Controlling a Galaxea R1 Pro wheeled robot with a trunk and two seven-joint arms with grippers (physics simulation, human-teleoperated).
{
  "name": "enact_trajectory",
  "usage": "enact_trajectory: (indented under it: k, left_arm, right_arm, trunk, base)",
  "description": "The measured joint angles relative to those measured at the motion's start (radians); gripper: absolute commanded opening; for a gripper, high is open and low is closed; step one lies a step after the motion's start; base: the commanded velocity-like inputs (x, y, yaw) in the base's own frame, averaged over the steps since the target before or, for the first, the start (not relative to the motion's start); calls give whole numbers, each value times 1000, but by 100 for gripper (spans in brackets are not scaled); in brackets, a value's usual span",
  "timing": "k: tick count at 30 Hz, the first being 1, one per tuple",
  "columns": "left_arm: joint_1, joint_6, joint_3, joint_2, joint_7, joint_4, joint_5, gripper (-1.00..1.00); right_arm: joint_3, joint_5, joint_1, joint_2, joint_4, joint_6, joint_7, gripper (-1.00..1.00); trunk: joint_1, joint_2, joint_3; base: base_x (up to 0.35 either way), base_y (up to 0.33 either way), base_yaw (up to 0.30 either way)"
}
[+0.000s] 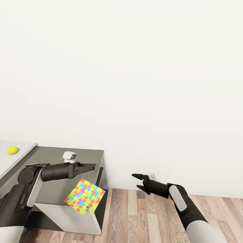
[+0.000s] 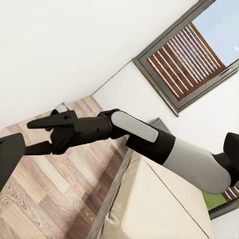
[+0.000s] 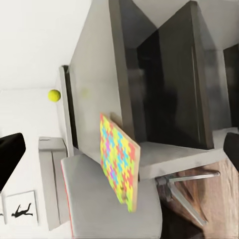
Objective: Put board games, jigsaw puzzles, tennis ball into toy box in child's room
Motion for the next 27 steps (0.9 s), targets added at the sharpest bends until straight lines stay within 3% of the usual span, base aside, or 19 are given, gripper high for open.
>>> enact_trajectory:
  k: [6,15,27]
  left_arm:
    - [0,0,11,1,0,0,0,100]
    - [0,0,19,3,0,0,1,100]
    - [0,0,26,3,0,0,1,100]
  right_arm:
    - [18,-2,-7,9,19,11,-3,100]
    - [19,-8,-9,2,25,15,3,100]
    - [25,-6,-9,12,23,15,13,100]
  trunk:
    - [23,-42,-19]
    - [58,-105,-47]
    - [104,-189,-85]
  base:
    - [0,0,0]
    - [0,0,0]
    - [0,0,0]
